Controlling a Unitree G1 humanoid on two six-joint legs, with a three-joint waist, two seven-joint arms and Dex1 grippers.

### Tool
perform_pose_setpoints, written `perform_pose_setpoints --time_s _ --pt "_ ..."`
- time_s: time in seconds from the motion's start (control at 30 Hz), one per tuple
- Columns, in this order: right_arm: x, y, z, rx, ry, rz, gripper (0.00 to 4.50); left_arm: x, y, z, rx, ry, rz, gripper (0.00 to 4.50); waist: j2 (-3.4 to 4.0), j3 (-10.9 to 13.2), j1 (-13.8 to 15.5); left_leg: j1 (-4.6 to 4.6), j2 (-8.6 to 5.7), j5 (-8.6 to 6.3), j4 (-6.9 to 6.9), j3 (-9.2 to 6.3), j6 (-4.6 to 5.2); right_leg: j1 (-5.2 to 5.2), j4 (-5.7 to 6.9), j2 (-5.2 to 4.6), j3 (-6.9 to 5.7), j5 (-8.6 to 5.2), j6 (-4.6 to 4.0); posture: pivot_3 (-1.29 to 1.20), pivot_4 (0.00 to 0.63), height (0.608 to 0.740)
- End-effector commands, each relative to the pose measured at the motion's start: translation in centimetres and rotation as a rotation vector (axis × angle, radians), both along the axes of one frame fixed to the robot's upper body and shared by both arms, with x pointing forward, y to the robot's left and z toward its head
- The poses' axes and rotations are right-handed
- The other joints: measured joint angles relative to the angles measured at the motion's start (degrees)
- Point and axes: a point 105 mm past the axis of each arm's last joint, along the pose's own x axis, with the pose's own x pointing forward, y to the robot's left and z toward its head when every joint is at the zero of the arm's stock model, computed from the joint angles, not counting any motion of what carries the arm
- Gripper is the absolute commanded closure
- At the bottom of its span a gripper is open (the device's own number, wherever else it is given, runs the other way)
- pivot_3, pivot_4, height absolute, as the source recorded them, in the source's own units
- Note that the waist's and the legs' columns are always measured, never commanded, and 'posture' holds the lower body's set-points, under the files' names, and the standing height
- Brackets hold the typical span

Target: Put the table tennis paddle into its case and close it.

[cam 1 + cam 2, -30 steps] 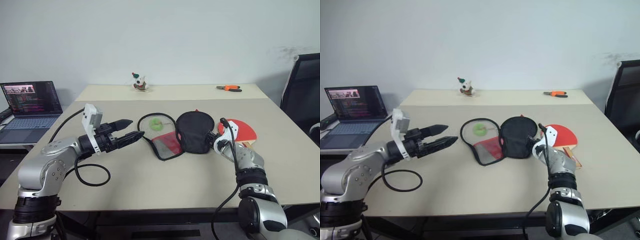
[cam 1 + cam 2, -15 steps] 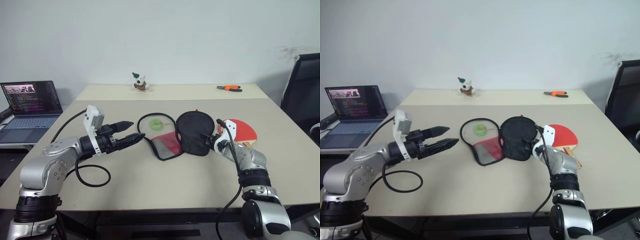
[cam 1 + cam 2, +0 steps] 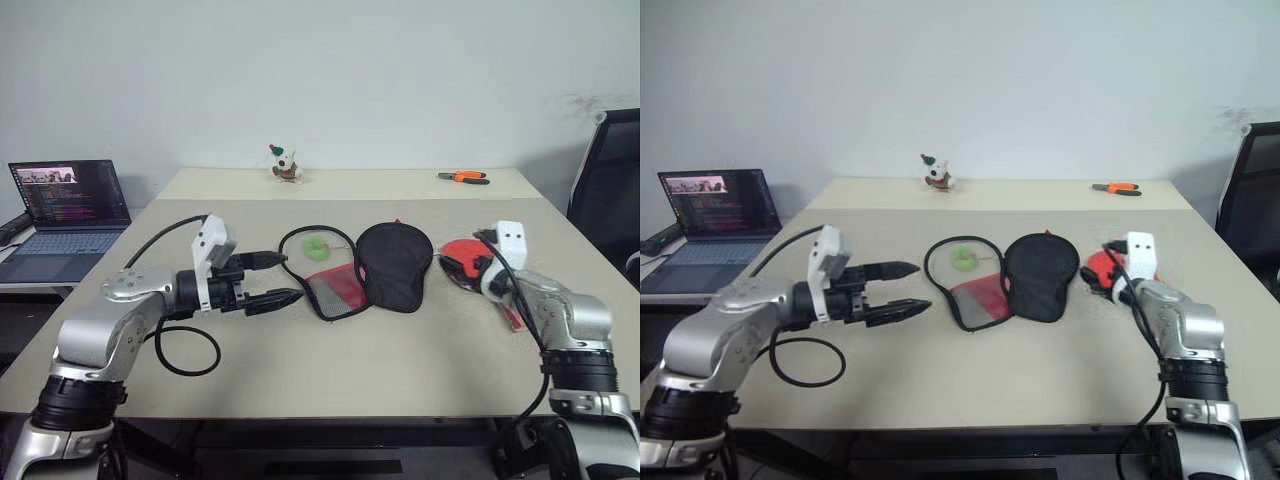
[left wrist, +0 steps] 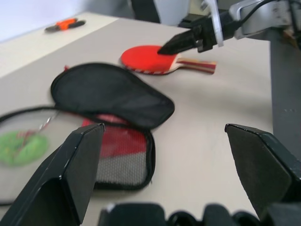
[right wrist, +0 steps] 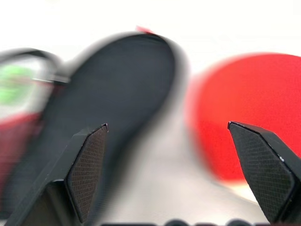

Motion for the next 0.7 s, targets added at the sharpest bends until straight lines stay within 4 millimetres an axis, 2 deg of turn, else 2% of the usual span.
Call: perform_pose_setpoints --time_s 0.03,0.1,0.33,0.53,0.7 --pt "-0.5 -1.9 0.3 -0.032 0.003 -0.044 0.01 0.0 -0.5 0.8 0.017 -0.05 -0.036 0.0 0.0 0.0 -0.1 0.0 0.0 0.0 -0.02 0.02 0.0 0.0 -0.01 0.0 0.0 0.0 0.0 0.0 0.15 0.74" --pt "-0.7 -3.0 -0.5 -0.057 0.037 -0.082 0.01 0.1 -0.8 0.9 0.012 -0.054 -0.048 0.0 0.0 0.0 -0.4 0.03 0.02 0.0 -0.03 0.05 0.0 -0.01 -0.01 0.02 0.0 0.0 0.0 0.0 0.15 0.74" --pt "-0.8 -4.7 -3.1 -0.126 0.139 -0.08 0.01 0.4 -1.3 0.9 0.015 -0.06 -0.075 0.0 -0.01 0.0 -0.2 0.04 0.02 0.0 0.0 0.1 0.01 0.0 0.03 0.05 -0.01 -0.13 0.22 0.0 0.15 0.74" --pt "0.1 -5.1 -4.1 -0.172 0.171 -0.044 0.01 0.5 -1.5 1.0 0.022 -0.061 -0.091 0.0 -0.03 0.0 -0.4 0.06 0.01 0.0 0.03 0.16 0.0 0.0 0.04 0.05 0.02 -0.12 0.23 0.0 0.15 0.74" --pt "0.8 -5.2 -4.7 -0.158 0.187 -0.029 0.01 -0.3 -1.9 1.1 0.02 -0.03 -0.151 0.0 -0.03 0.0 -0.4 0.09 0.03 0.0 0.07 0.17 0.0 0.03 0.06 0.07 0.02 -0.12 0.23 0.0 0.15 0.74"
